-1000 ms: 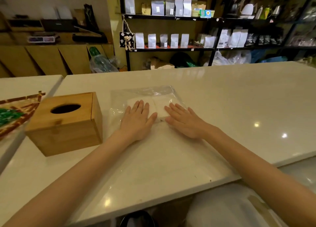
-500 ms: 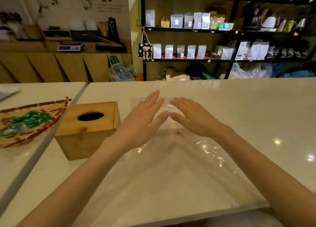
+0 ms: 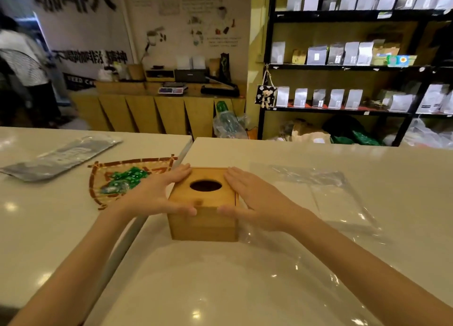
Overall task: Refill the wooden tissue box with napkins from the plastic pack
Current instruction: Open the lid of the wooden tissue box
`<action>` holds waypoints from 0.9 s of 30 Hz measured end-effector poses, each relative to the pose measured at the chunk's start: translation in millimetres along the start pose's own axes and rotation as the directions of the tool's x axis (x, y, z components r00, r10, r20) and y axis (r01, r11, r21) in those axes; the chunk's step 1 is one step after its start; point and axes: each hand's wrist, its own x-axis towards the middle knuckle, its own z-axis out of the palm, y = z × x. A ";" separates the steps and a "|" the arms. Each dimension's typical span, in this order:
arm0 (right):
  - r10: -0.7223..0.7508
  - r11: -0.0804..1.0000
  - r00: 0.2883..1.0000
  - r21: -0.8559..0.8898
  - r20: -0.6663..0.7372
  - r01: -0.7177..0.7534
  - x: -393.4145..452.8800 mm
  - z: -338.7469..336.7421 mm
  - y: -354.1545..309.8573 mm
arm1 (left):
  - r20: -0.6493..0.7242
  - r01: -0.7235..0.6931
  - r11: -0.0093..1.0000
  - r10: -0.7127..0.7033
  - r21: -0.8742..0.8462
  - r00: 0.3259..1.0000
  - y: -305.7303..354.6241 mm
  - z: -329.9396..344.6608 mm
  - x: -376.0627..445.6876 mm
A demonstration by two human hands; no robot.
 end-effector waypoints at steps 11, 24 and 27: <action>-0.107 0.983 0.992 -0.157 -0.074 0.094 12.4 -10.6 -2.5 | 0.017 -0.060 0.998 0.060 -0.008 0.998 -15.1 -15.0 12.0; 0.297 0.773 0.828 0.629 -0.475 0.083 70.9 -21.3 5.7 | -0.496 -0.030 0.883 -0.235 -0.468 0.836 -1.0 -8.7 43.8; 0.340 0.702 0.830 0.707 -0.443 0.090 76.7 -16.9 8.5 | -0.540 -0.046 0.863 -0.272 -0.503 0.796 -2.1 -0.3 47.8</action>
